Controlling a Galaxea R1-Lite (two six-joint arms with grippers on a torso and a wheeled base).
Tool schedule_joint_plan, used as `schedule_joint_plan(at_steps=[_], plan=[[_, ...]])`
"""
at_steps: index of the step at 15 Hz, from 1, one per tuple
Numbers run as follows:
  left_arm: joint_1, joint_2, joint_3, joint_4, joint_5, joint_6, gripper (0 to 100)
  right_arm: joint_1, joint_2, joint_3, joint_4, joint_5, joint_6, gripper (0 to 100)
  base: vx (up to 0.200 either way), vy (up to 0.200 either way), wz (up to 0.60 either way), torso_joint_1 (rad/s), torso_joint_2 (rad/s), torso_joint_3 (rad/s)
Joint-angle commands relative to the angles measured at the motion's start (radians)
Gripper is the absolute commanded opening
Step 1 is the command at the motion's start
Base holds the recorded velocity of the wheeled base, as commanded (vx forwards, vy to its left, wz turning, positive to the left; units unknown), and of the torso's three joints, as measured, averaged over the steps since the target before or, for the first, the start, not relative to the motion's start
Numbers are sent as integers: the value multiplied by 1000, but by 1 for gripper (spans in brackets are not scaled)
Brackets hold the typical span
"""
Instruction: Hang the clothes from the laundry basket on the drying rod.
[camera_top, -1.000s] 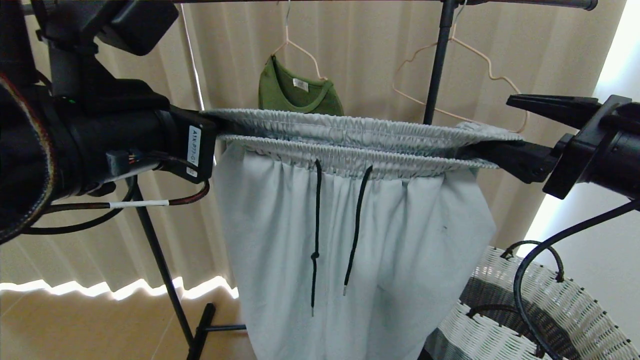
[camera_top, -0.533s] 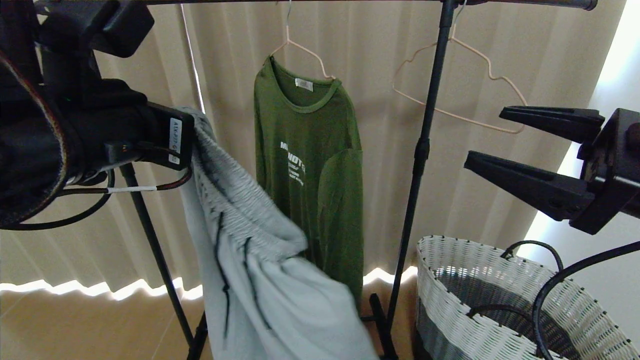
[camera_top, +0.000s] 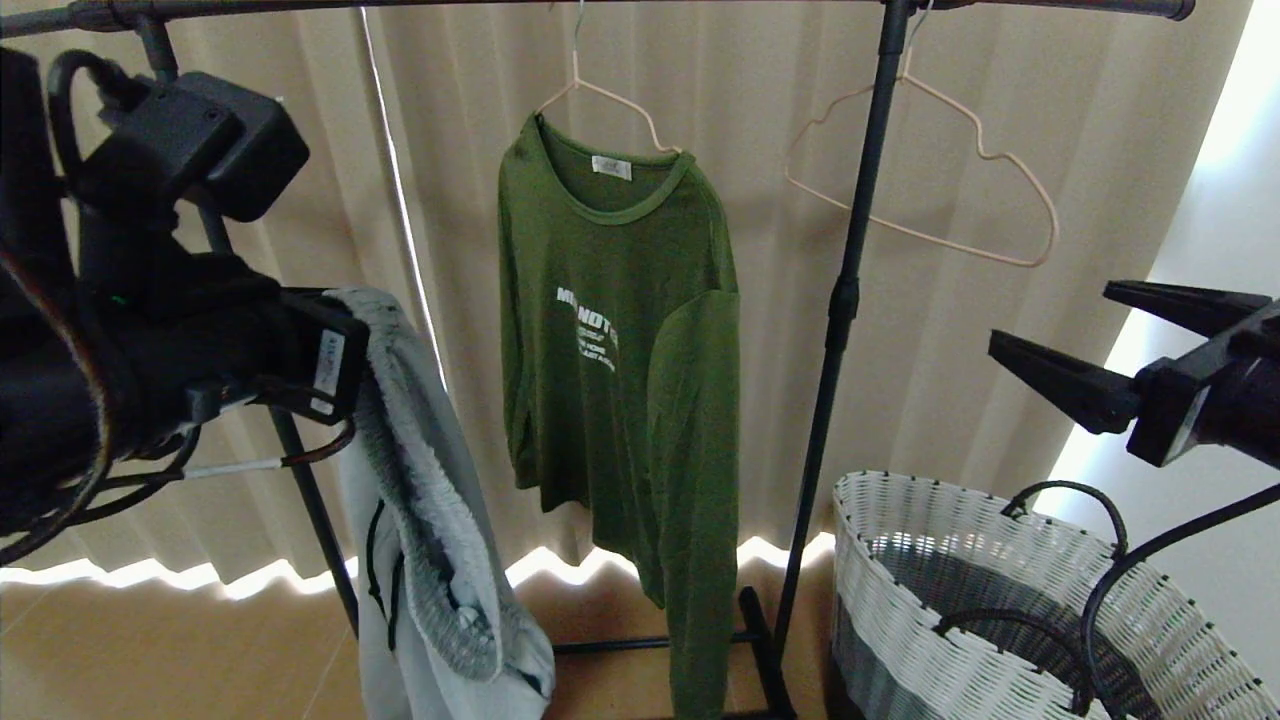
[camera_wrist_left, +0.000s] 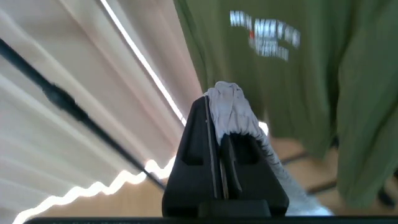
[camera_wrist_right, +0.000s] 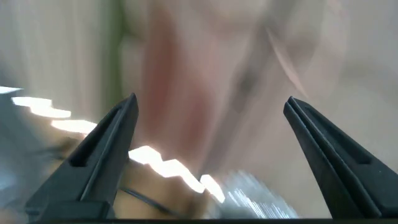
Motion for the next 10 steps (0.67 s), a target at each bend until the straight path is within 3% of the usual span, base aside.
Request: schedule_joint_plan(at_steps=[1,4,7,10], plan=[[39,-113,92,0,-11,49,0,-35,-55,84,-13,-65,0,100,0,0,0,0,0,0],[43,-180,184,0,-120,52,0,-88,-107,134,-16,-102,-6,100,0,0,0,0,0,0],[82,-189,201,-3,-123,33,0,-127,-141,167,-17,-98,-13,100,0,0,0,0,0,0],[68,-202,213,-46,-160,-10,0,-145,-218,249,-46,-93,-9,100,0,0,0,0,0,0]])
